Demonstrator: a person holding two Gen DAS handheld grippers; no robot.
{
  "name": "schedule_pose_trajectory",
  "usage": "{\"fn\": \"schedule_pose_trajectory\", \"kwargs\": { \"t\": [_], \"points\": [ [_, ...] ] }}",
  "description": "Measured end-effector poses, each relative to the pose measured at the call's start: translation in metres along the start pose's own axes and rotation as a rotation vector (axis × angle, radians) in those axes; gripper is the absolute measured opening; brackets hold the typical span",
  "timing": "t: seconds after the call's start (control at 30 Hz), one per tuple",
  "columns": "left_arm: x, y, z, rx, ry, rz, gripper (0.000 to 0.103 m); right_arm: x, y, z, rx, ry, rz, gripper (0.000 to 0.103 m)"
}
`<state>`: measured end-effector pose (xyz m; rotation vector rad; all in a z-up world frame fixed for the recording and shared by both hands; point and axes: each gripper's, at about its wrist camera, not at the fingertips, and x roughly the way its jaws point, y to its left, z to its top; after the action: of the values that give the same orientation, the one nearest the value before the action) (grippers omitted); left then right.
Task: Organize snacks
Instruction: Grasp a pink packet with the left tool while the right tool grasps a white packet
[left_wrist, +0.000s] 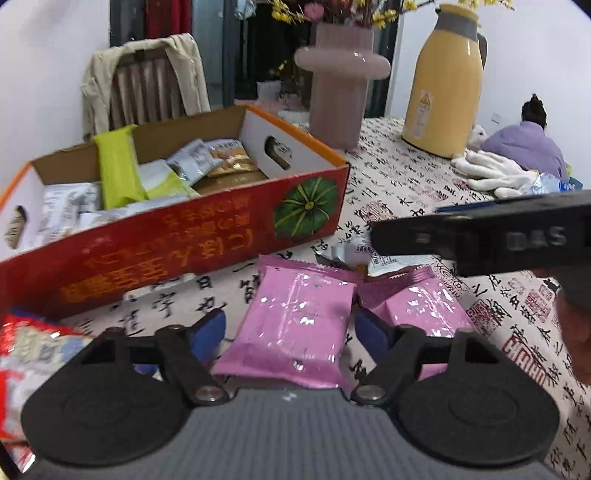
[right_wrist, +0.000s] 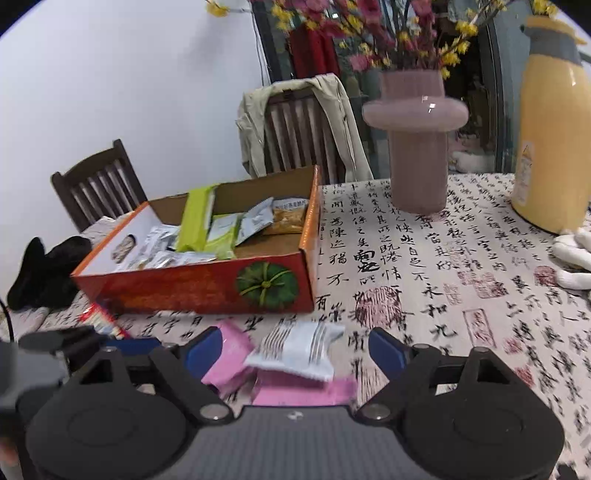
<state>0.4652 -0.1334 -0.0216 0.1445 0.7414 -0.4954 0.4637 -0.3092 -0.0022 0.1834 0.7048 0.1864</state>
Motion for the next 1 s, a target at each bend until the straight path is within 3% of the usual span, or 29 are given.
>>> {"fn": "schedule_pose_trajectory", "kwargs": {
  "t": [0.13,0.2,0.37,0.6,0.8,1.0],
  "points": [
    [0.012,0.0,0.002,0.011,0.007,-0.014,0.069,0.029,0.0,0.003,0.003,0.03,0.014,0.076],
    [0.012,0.0,0.003,0.017,-0.001,-0.02,0.062,0.037,-0.001,0.001,0.011,0.048,0.028,0.059],
    [0.01,-0.002,0.002,0.018,-0.006,-0.017,0.062,0.042,-0.007,-0.003,0.03,0.058,0.03,0.042],
    [-0.015,0.0,0.0,-0.028,-0.02,0.013,0.062,0.016,-0.005,-0.003,0.014,0.009,0.034,0.042],
    [-0.078,0.003,-0.019,-0.108,-0.094,0.048,0.062,-0.038,-0.002,-0.012,0.011,-0.069,0.046,0.042],
    [-0.143,0.001,-0.052,-0.185,-0.171,0.092,0.062,-0.099,0.01,-0.046,-0.004,-0.121,0.056,0.042]
  ]
}}
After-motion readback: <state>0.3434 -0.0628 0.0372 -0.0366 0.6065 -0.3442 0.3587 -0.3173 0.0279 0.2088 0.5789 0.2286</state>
